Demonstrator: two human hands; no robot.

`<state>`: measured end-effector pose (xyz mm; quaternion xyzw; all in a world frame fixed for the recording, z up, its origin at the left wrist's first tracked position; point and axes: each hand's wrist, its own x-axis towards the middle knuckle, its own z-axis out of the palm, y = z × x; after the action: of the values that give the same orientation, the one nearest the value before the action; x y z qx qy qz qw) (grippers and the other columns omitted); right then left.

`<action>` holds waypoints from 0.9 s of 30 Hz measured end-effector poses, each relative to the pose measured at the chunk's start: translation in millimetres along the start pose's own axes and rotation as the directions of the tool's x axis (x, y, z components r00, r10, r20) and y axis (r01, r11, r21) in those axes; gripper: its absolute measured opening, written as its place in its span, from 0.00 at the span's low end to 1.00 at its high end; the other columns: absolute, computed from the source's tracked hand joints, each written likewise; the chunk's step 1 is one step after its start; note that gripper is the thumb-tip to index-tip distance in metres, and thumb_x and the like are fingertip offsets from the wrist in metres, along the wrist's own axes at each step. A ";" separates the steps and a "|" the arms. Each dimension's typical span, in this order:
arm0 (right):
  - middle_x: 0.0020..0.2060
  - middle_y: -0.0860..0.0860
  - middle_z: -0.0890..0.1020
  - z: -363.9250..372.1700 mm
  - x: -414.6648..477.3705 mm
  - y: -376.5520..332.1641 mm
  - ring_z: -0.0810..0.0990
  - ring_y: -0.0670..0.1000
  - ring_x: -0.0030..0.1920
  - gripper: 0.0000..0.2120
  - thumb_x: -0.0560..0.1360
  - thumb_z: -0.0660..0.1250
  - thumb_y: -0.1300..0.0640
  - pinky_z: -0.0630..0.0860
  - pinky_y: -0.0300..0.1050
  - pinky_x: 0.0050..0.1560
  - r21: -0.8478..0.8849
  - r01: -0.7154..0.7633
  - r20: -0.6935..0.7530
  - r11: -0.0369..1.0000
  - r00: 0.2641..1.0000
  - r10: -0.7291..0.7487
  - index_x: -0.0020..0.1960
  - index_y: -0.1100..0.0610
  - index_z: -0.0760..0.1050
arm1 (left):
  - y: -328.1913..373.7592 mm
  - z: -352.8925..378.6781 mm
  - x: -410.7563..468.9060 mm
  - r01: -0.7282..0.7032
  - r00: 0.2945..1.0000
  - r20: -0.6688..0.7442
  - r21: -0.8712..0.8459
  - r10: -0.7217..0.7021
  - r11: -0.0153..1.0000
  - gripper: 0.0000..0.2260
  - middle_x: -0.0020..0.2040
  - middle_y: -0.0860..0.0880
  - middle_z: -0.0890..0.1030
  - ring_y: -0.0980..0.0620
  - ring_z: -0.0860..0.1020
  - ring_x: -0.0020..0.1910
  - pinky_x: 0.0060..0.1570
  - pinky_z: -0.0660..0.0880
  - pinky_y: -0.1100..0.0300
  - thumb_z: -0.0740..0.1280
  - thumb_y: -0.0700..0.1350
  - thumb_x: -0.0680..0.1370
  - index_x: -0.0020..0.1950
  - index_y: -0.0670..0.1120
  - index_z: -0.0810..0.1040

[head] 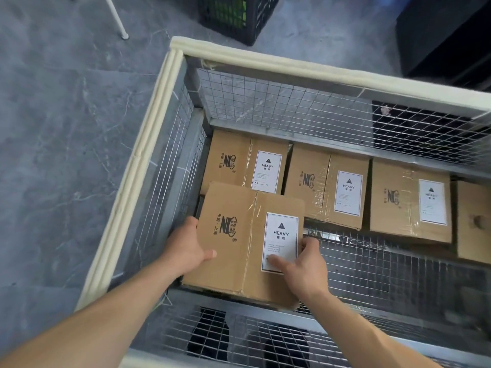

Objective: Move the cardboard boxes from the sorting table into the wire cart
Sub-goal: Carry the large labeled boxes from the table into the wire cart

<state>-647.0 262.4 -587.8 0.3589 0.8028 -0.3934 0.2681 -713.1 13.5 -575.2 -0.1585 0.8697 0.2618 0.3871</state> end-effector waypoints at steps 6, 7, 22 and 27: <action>0.47 0.45 0.75 26.6 24.4 19.0 0.76 0.50 0.46 0.30 0.69 0.80 0.50 0.72 0.45 0.46 -0.094 0.001 0.102 0.996 0.995 0.008 0.59 0.49 0.62 | -15.3 23.6 18.5 0.059 0.998 0.024 0.199 -0.065 0.978 0.26 0.57 0.46 0.80 0.47 0.79 0.52 0.51 0.79 0.53 0.77 0.43 0.74 0.65 0.44 0.66; 0.48 0.45 0.76 32.7 30.9 20.6 0.77 0.50 0.47 0.28 0.70 0.79 0.52 0.74 0.46 0.46 -0.106 -0.003 0.127 0.994 0.992 0.017 0.60 0.50 0.63 | -15.9 26.7 25.6 0.065 0.997 0.027 0.247 -0.073 0.967 0.26 0.57 0.45 0.80 0.47 0.79 0.52 0.50 0.79 0.53 0.75 0.43 0.75 0.66 0.43 0.65; 0.54 0.57 0.80 75.4 75.5 15.1 0.80 0.57 0.48 0.26 0.81 0.64 0.59 0.75 0.48 0.44 -0.380 0.085 0.330 0.921 0.943 0.049 0.73 0.61 0.55 | -35.5 54.4 67.6 0.073 0.969 0.188 0.402 -0.160 0.913 0.41 0.80 0.40 0.60 0.41 0.69 0.73 0.63 0.72 0.56 0.71 0.47 0.78 0.82 0.41 0.48; 0.55 0.55 0.77 28.3 49.6 -5.6 0.78 0.56 0.52 0.18 0.81 0.62 0.53 0.72 0.44 0.41 -0.506 0.205 0.332 0.838 0.943 -0.030 0.67 0.58 0.65 | 3.8 37.2 27.9 -0.086 0.988 0.152 0.473 0.014 0.877 0.40 0.83 0.45 0.52 0.43 0.58 0.79 0.76 0.62 0.47 0.69 0.56 0.79 0.82 0.44 0.51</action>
<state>-676.9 254.8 -636.1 0.1530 0.8485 -0.2222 0.4552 -711.0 36.1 -616.0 -0.0162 0.8809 0.0600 0.4691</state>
